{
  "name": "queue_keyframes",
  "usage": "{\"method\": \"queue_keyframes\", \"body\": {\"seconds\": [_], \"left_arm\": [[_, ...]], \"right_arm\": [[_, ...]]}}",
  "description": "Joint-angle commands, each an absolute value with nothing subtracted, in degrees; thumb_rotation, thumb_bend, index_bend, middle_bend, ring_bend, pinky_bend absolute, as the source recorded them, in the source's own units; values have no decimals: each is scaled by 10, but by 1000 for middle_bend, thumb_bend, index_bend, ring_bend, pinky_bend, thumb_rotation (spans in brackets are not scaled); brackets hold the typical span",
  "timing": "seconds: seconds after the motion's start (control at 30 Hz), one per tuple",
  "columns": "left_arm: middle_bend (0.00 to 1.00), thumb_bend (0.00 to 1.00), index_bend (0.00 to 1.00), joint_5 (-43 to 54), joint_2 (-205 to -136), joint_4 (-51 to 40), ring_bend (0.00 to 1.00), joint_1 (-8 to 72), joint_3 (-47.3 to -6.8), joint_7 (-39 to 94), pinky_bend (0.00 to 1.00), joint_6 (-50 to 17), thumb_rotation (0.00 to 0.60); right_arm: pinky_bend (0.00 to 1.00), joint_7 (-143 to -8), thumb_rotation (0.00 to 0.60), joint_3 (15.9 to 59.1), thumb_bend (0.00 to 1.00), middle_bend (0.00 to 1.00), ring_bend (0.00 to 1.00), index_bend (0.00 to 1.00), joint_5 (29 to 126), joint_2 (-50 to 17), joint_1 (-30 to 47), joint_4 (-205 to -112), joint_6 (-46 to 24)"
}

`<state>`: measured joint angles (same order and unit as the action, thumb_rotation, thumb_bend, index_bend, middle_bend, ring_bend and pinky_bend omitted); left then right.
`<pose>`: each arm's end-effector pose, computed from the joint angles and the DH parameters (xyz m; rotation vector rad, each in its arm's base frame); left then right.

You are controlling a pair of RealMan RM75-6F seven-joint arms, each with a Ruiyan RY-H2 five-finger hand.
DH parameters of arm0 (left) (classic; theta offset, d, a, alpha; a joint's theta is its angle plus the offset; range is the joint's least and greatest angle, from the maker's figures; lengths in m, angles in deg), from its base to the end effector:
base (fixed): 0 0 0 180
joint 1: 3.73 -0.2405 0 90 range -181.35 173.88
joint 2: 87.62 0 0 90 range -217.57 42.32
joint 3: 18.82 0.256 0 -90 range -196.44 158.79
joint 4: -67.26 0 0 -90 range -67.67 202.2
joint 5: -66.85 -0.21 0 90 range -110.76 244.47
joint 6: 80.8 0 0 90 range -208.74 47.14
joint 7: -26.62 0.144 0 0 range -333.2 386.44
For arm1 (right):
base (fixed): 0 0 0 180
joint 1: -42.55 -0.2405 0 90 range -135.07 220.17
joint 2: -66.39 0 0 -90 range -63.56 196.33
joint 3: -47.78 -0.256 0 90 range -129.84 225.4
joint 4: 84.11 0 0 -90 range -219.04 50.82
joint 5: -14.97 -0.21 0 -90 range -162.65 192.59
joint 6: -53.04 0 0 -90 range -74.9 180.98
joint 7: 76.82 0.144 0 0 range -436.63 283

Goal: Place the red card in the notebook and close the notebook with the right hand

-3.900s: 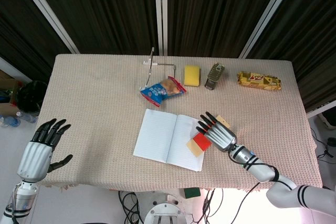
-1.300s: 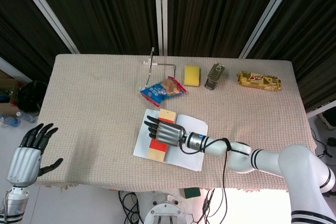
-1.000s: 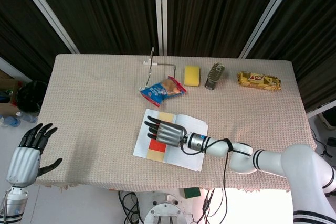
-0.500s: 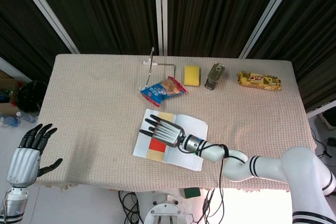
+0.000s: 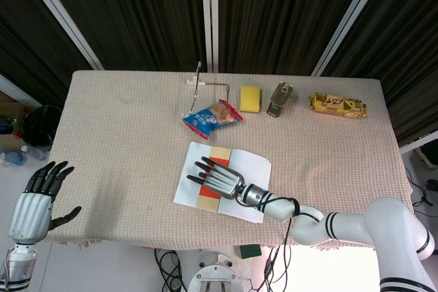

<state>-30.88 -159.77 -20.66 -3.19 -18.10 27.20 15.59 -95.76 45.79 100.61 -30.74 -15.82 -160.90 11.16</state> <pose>-0.2909 0.1421 0.1284 -1.4110 -0.8148 -1.0923 -0.0642 -0.3073 -0.1024 2.5399 -0.3371 0.8623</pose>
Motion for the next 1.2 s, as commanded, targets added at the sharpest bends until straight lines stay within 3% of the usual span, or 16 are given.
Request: {"method": "queue_keyframes", "body": {"seconds": [0.03, 0.43, 0.87, 1.2], "left_arm": [[131, 25, 175, -310, -1598, -207, 89, -30, -182, 272, 163, 155, 600], [131, 25, 175, -310, -1600, -207, 89, -24, -184, 274, 163, 147, 600], [131, 25, 175, -307, -1598, -207, 89, -21, -184, 274, 163, 144, 600], [131, 25, 175, -306, -1600, -202, 89, -23, -184, 267, 163, 148, 600]], "right_arm": [[79, -960, 600, 466, 778, 285, 44, 0, 1010, -299, -152, -1618, 108], [78, -955, 600, 483, 778, 284, 44, 0, 1034, -270, -132, -1643, 80], [62, -934, 600, 474, 769, 278, 44, 0, 1048, -288, -127, -1624, 61], [62, -908, 600, 506, 769, 281, 44, 0, 1081, -220, -80, -1692, -7]]}}
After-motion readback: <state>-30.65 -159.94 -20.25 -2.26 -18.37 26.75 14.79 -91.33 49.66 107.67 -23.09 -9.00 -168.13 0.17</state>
